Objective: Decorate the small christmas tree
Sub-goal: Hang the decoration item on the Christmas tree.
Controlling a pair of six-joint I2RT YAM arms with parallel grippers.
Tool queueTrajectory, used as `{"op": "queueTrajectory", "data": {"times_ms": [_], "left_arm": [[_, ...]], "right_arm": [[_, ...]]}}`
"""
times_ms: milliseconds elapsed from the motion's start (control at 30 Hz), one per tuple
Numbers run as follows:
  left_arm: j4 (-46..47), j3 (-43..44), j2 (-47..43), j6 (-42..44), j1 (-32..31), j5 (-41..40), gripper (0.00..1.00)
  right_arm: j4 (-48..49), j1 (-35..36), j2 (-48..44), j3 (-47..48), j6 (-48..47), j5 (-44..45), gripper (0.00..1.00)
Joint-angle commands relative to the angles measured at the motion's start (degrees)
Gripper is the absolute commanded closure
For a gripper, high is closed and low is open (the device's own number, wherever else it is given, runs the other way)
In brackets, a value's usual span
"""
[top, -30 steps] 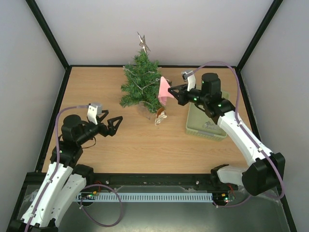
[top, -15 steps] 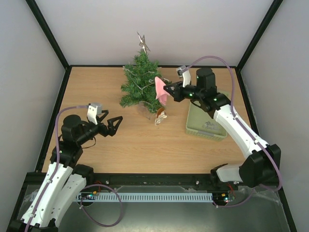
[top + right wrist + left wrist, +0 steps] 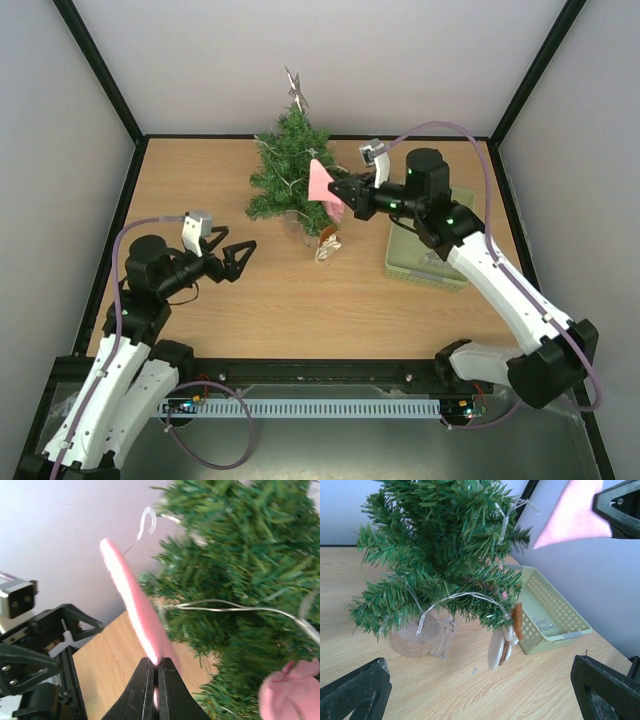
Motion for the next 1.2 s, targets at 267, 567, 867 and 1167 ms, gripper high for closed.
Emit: {"op": "queueTrajectory", "data": {"times_ms": [267, 567, 867, 1167], "left_arm": [[3.1, 6.7, 3.5, -5.2, -0.1, 5.2, 0.06], [14.5, 8.3, 2.8, -22.3, -0.1, 13.0, 0.29], [18.9, 8.4, -1.2, -24.5, -0.3, 8.6, 0.32], [19.0, 8.7, -0.1, -21.4, -0.2, 1.7, 0.40]], "right_arm": [[13.2, 14.1, -11.3, -8.2, 8.3, 24.9, 0.98], [28.5, 33.8, -5.6, -8.8, 3.8, 53.2, 0.98], [40.1, 45.0, 7.4, -4.8, -8.2, 77.3, 0.98], [48.4, 49.7, 14.2, -2.3, -17.5, 80.7, 0.98]]}}
